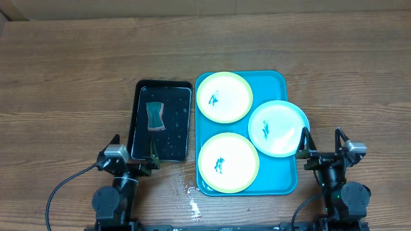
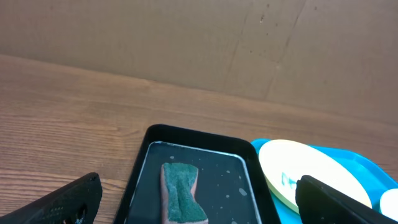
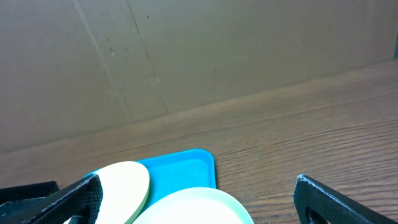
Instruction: Clean dirty plates on tray and stack at the side
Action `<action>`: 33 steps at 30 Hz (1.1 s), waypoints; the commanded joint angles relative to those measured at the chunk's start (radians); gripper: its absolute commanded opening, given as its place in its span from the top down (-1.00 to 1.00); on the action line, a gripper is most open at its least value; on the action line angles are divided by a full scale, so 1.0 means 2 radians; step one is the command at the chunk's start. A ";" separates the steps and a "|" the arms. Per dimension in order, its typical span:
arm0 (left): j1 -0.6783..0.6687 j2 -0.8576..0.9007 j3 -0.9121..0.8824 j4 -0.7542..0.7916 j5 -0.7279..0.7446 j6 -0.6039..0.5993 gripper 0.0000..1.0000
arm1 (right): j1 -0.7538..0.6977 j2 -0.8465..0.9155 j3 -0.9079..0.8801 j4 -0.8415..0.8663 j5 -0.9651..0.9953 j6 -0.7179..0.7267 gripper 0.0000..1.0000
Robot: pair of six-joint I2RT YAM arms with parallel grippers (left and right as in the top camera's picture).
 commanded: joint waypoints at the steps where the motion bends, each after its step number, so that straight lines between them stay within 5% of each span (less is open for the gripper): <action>1: 0.002 -0.005 -0.002 -0.001 -0.002 -0.002 -0.99 | 0.001 -0.005 -0.005 0.003 0.005 0.000 -0.99; 14: 0.002 -0.005 -0.002 -0.001 0.003 -0.021 -1.00 | 0.001 -0.005 -0.005 0.006 -0.005 0.001 -0.99; 22: 0.002 -0.005 0.003 0.055 0.084 -0.064 -1.00 | 0.001 -0.005 0.008 0.109 -0.102 0.004 -0.99; 27: 0.002 0.000 0.067 0.056 0.096 -0.064 -0.99 | 0.001 0.021 0.103 0.032 -0.135 0.000 -0.99; 33: 0.002 0.101 0.226 -0.084 0.096 -0.047 -1.00 | 0.001 0.163 0.302 -0.145 -0.136 0.000 -0.99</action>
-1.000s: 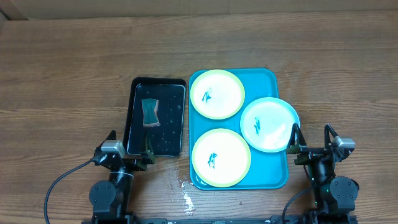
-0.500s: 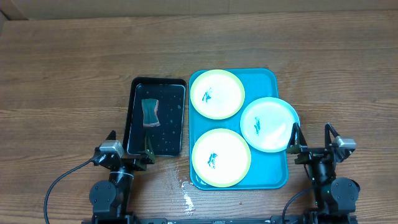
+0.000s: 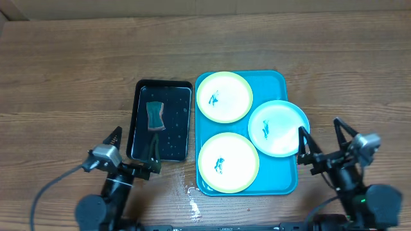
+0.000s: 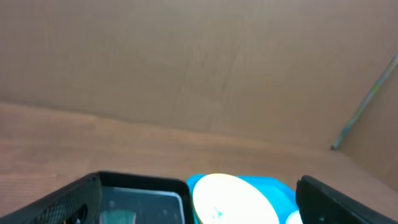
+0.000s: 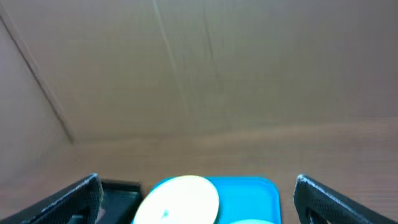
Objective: Clean dirty plates on tray and stack at the side
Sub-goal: 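Reach left gripper to the sponge and right gripper to the near yellow plate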
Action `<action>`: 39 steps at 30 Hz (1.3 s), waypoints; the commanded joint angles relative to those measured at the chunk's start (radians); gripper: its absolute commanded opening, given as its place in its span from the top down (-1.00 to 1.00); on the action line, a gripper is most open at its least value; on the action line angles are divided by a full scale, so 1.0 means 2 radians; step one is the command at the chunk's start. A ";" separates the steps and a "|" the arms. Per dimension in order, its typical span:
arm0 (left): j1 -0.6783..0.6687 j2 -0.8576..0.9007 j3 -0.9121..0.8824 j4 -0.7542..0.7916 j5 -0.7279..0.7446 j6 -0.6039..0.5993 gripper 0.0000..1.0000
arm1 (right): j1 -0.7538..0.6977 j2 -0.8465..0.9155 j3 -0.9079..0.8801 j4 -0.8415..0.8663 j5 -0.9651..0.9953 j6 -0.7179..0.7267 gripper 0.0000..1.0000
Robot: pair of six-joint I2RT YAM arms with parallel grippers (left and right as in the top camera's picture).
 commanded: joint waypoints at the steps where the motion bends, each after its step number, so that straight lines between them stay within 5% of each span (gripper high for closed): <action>1: 0.002 0.083 0.116 -0.068 0.015 0.018 -1.00 | 0.001 0.102 0.135 -0.086 -0.010 0.001 -0.99; 8: 0.002 0.322 0.391 -0.294 0.076 0.070 -1.00 | 0.001 0.342 0.431 -0.362 -0.010 0.000 -0.99; 13: 0.002 0.457 0.546 -0.440 0.081 0.071 -1.00 | 0.001 0.446 0.540 -0.431 -0.050 0.003 -0.99; 24: 0.002 0.550 0.601 -0.483 0.166 0.051 -1.00 | 0.001 0.482 0.549 -0.440 -0.111 0.002 -0.99; 32: 0.002 0.552 0.601 -0.496 0.153 0.078 -1.00 | 0.001 0.485 0.548 -0.476 -0.061 -0.001 -0.97; 39: -0.038 0.554 0.599 -0.562 0.019 0.091 -1.00 | 0.039 0.510 0.492 -0.520 -0.061 0.003 -0.37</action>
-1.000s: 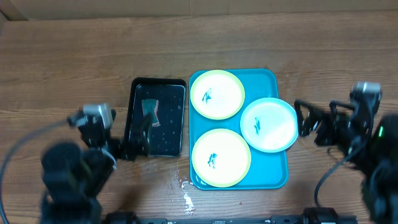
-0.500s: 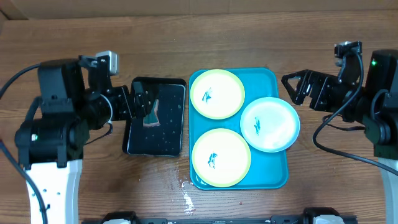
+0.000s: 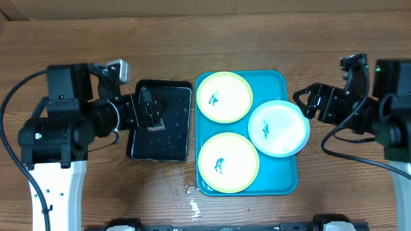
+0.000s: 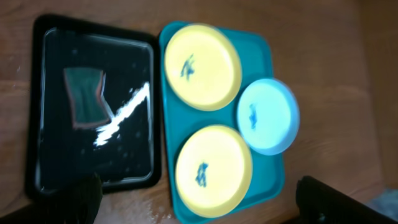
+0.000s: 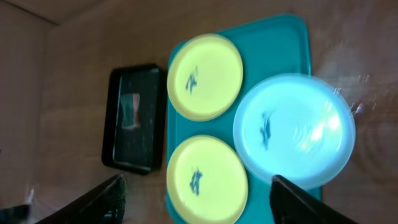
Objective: Clean dirty plates on tray and stack at the side
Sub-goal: 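Reach left gripper to the sponge and right gripper to the near yellow plate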
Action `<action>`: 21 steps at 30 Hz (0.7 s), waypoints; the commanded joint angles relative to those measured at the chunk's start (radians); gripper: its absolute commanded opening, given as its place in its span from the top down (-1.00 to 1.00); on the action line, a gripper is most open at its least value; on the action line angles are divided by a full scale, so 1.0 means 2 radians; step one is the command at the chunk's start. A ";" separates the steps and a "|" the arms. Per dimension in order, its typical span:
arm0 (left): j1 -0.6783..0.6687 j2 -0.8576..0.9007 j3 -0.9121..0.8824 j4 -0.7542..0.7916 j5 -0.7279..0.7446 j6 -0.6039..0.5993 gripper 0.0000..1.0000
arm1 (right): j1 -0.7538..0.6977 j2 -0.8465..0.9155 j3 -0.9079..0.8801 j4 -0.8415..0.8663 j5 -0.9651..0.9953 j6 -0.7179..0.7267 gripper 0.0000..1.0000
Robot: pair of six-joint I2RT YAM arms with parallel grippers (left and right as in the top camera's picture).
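Note:
A blue tray point(image 3: 286, 83) holds three dirty plates with blue smears: a yellow-rimmed one at the back point(image 3: 223, 96), a pale blue one on the right point(image 3: 278, 128) and a yellow-rimmed one at the front point(image 3: 228, 162). A green sponge point(image 4: 85, 98) lies in the wet black tray point(image 3: 173, 144) to the left. My left gripper point(image 3: 138, 110) hangs open over the black tray, covering most of the sponge from overhead. My right gripper point(image 3: 308, 102) is open and empty, high beside the blue tray's right edge, near the pale blue plate point(image 5: 293, 130).
Bare wooden table surrounds both trays, and a small wet patch point(image 3: 192, 205) lies at the front between them. A cardboard wall runs along the table's far edge. Both arms' cables trail off their outer sides.
Both arms were low at the table's front edge. Now the left is high over the black tray and the right high beside the blue tray. Both wrist cameras look down. Plates and sponge are unmoved.
Both grippers first rested open at the front edge, facing the back wall. They were then slightly raised and spread, still open. Now both hang open high over the table, left above the sponge tray, right by the pale blue plate.

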 commanded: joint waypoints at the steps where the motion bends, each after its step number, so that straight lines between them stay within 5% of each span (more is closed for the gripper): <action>1: -0.036 0.004 0.011 -0.021 -0.084 0.018 -1.00 | 0.037 0.019 -0.054 -0.002 0.010 0.007 -0.26; 11: -0.064 0.005 0.011 -0.029 -0.085 0.016 -1.00 | 0.130 0.028 -0.268 0.134 0.083 0.093 -0.15; 21: -0.071 0.022 0.011 -0.048 -0.080 -0.005 -0.99 | 0.181 0.130 -0.297 0.179 0.120 0.091 0.12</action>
